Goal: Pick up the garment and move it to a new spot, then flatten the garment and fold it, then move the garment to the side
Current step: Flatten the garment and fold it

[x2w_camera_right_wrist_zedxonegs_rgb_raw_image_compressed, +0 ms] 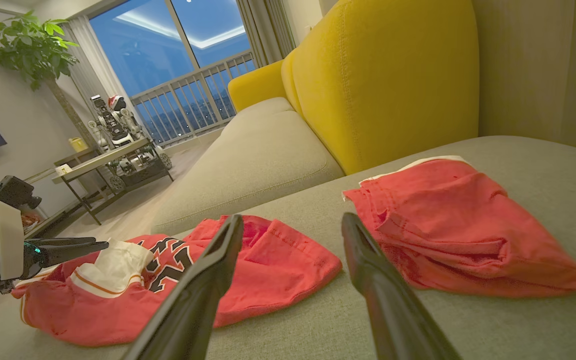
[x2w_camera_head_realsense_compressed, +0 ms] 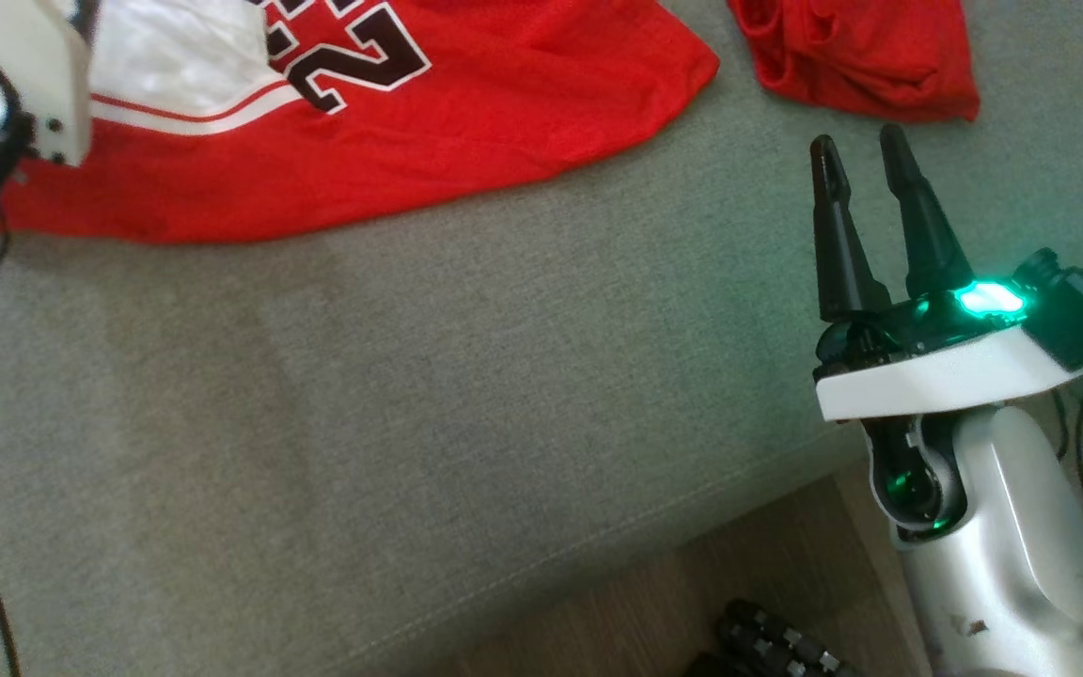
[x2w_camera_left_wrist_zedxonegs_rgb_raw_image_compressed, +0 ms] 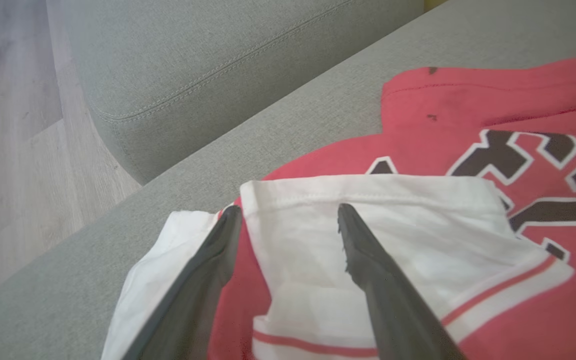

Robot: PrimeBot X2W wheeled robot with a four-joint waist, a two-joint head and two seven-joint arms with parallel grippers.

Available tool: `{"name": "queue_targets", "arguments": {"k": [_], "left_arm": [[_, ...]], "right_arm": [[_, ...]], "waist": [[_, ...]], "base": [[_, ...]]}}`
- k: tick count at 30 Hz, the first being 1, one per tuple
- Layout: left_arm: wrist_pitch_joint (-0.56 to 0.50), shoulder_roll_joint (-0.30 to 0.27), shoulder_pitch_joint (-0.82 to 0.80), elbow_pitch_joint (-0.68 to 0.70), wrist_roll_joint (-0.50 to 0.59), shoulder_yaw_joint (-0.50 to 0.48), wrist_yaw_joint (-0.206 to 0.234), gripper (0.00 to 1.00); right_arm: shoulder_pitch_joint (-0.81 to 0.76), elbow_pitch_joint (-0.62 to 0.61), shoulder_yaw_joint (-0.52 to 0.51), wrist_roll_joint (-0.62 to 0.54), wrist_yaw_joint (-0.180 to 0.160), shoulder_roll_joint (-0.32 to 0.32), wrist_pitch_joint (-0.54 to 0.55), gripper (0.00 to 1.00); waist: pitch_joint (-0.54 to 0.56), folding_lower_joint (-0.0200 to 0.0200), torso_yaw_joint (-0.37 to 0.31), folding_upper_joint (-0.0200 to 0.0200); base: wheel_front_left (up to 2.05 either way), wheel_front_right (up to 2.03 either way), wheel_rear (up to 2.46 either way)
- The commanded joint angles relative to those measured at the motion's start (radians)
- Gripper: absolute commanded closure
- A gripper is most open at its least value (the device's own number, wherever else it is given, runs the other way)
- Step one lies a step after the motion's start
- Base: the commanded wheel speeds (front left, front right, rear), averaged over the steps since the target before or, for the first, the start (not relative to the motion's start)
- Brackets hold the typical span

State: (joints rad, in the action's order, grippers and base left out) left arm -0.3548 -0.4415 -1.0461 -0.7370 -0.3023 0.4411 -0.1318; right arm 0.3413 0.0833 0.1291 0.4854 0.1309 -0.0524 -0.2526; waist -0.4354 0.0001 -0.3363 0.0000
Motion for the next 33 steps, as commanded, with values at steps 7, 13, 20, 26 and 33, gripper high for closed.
{"name": "queue_targets", "arguments": {"k": [7, 13, 20, 26, 33], "left_arm": [[0.073, -0.052, -0.103, -0.065, 0.039, 0.003, 0.001, 0.0], [0.115, -0.04, -0.141, -0.138, 0.05, 0.019, 0.004, 0.0], [0.15, -0.03, -0.188, -0.203, 0.053, 0.029, 0.013, 0.0], [0.163, -0.027, -0.219, -0.257, 0.061, 0.045, 0.015, 0.0], [0.183, -0.007, -0.242, -0.301, 0.052, 0.065, 0.01, 1.0]], "right_arm": [[0.014, -0.048, 0.01, 0.013, 0.0, 0.002, -0.009, 0.0], [0.008, -0.048, 0.019, 0.018, 0.0, 0.002, -0.009, 0.0], [0.006, -0.047, 0.022, 0.032, 0.0, 0.002, -0.009, 0.0], [0.009, -0.046, 0.017, 0.035, 0.0, 0.002, -0.009, 0.0], [0.012, -0.044, 0.006, 0.031, 0.0, 0.002, -0.009, 0.0]], "waist": [[-0.019, -0.0001, -0.017, 0.0], [-0.029, -0.0001, -0.019, 0.0], [-0.042, -0.0001, -0.023, 0.0], [-0.053, -0.0001, -0.026, 0.0], [-0.057, -0.0001, -0.019, 0.0]], "base": [[0.0, 0.0, 0.0], [0.0, 0.0, 0.0], [0.0, 0.0, 0.0], [0.0, 0.0, 0.0], [0.0, 0.0, 0.0]]}}
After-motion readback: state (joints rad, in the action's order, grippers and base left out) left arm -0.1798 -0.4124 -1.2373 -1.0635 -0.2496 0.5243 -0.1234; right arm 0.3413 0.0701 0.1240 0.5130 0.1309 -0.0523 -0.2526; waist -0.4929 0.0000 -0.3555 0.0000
